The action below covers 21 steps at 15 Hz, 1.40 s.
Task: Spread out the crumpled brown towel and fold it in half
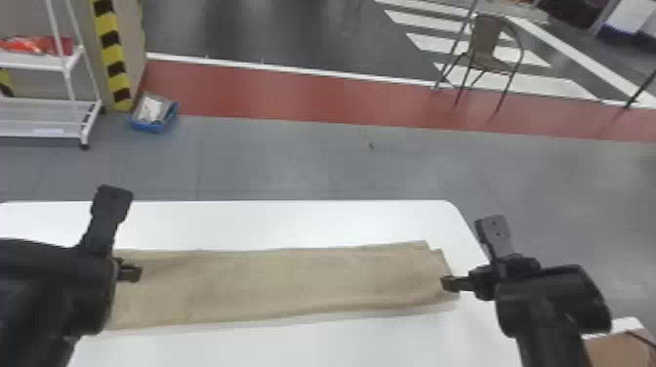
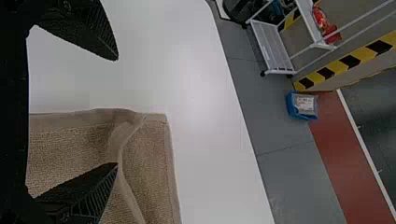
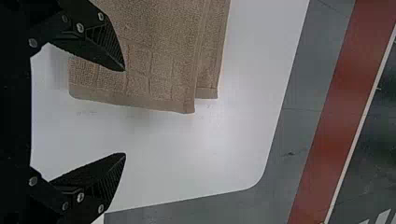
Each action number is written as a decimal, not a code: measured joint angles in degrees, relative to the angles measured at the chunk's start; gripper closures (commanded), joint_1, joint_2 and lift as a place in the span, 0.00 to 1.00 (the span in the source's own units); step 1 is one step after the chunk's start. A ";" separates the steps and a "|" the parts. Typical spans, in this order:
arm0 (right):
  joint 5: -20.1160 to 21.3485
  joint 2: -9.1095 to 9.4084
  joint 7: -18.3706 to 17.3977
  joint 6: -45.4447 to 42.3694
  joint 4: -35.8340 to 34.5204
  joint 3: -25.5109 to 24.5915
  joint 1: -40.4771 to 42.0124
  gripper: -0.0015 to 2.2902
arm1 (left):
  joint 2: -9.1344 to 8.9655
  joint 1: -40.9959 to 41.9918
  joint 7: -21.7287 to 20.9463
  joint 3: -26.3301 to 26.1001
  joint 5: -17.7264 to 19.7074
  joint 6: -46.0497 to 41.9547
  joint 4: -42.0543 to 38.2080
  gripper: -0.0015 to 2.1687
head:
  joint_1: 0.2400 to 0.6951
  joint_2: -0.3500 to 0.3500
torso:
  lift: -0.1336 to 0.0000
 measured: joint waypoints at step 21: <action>19.12 -6.31 13.94 -20.89 -7.02 2.56 12.65 0.11 | 0.64 19.63 -8.24 5.33 -3.30 -14.01 -18.05 0.07 | 1.00 0.03 | 1.00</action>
